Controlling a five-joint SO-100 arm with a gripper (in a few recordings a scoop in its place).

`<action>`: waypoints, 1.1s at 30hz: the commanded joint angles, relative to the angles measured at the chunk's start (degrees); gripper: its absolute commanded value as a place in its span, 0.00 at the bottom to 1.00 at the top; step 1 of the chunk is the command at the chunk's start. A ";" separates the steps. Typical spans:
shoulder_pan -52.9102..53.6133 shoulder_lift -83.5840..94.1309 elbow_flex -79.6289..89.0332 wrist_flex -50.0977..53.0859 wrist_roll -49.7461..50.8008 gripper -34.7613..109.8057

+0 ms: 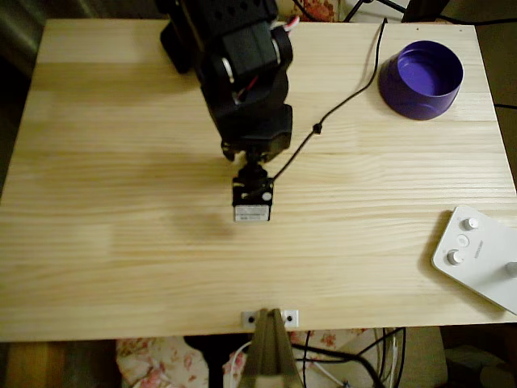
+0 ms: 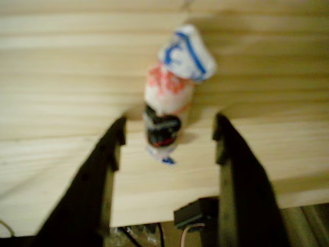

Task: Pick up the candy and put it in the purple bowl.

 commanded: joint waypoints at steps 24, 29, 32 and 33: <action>0.79 4.92 3.34 -3.96 -3.60 0.25; 2.11 6.42 2.99 -1.85 -4.66 0.25; 3.08 7.65 2.11 0.53 -5.10 0.25; 3.34 8.09 1.85 1.23 -5.19 0.25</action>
